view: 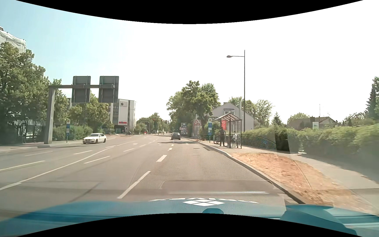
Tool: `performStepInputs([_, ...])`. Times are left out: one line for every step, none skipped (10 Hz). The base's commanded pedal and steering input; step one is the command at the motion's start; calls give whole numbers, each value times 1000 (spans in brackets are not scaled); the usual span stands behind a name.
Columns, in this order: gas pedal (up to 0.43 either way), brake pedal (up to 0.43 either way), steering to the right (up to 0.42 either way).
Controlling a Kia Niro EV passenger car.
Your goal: Follow the waypoints while adhering to traffic rules and regulations
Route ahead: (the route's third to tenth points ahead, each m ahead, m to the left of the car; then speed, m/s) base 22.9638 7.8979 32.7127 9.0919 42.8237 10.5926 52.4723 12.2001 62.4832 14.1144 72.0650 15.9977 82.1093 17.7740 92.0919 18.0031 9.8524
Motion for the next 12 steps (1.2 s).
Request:
performStepInputs([197,0,-15])
performStepInputs([197,0,-17])
performStepInputs([197,0,-20])
performStepInputs([197,0,-19])
performStepInputs([197,0,-20])
performStepInputs([197,0,-21])
performStepInputs([197,0,-21])
performStepInputs([197,0,-21])
performStepInputs([197,0,-21])
performStepInputs([197,0,-25])
performStepInputs([189,0,-26])
performStepInputs([169,0,-24])
